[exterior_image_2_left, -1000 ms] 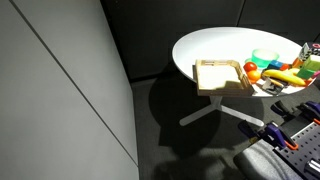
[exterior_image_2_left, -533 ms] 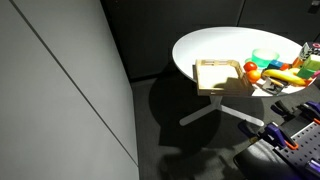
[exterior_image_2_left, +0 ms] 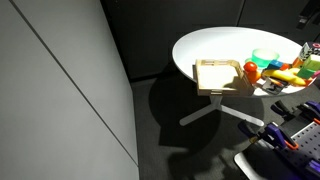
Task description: Put the banana onto the tray
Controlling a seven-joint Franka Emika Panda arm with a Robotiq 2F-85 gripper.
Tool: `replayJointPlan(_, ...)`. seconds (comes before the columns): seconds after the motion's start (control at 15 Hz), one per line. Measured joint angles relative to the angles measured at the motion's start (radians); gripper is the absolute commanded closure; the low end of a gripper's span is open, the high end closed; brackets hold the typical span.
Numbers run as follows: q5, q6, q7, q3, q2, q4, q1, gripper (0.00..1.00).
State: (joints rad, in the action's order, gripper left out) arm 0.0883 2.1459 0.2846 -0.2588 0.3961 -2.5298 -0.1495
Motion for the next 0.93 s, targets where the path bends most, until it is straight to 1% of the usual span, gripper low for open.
replayJointPlan(0.13,0.0,0.017,0.013,-0.005,-0.007,-0.013,-0.007,0.0)
replayJointPlan(0.67,0.0,0.017,0.013,-0.001,-0.009,-0.013,-0.007,0.0)
replayJointPlan(0.93,0.0,0.031,0.013,0.001,-0.042,-0.029,-0.007,0.0)
